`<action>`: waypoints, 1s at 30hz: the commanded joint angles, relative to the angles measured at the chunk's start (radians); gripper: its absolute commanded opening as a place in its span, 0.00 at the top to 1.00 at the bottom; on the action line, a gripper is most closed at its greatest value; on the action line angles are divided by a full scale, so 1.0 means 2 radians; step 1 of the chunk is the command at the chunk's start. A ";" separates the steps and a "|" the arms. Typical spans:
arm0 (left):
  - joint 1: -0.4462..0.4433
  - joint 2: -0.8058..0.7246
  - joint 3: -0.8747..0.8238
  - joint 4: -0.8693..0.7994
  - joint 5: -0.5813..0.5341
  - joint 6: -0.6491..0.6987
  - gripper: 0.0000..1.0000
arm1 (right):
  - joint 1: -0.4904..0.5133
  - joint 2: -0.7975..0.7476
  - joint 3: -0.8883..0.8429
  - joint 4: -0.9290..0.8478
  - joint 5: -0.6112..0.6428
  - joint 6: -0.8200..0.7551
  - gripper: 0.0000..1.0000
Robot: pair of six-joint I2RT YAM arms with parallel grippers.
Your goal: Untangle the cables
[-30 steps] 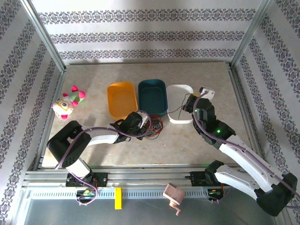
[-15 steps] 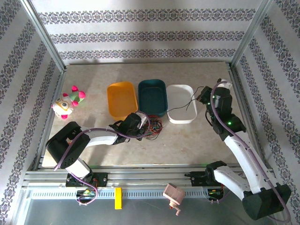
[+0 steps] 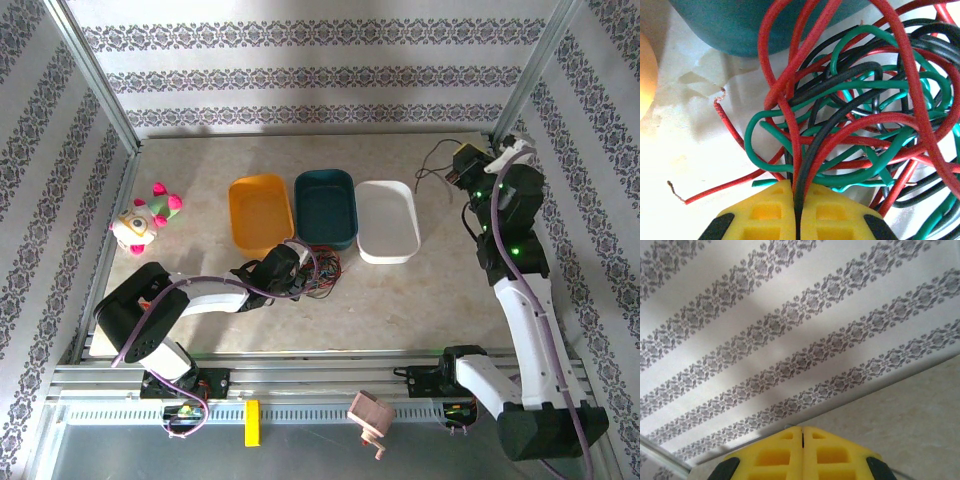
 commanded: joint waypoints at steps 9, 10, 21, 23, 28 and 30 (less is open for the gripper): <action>-0.011 0.007 -0.008 -0.039 -0.022 -0.014 1.00 | 0.048 0.075 -0.027 0.010 0.032 -0.028 1.00; -0.011 0.007 -0.007 -0.039 -0.022 -0.014 1.00 | 0.061 0.081 -0.035 0.008 0.052 -0.034 1.00; -0.014 0.009 0.006 -0.050 -0.020 -0.009 1.00 | 0.125 0.192 -0.071 -0.038 0.131 0.024 1.00; -0.014 0.007 0.007 -0.051 -0.020 -0.009 1.00 | 0.124 0.213 -0.070 -0.051 0.125 0.043 1.00; -0.015 -0.002 0.007 -0.056 -0.023 -0.010 1.00 | 0.123 0.252 -0.069 -0.074 0.115 0.078 0.74; -0.015 -0.004 0.006 -0.058 -0.023 -0.010 1.00 | 0.123 0.259 -0.068 -0.085 0.117 0.086 0.60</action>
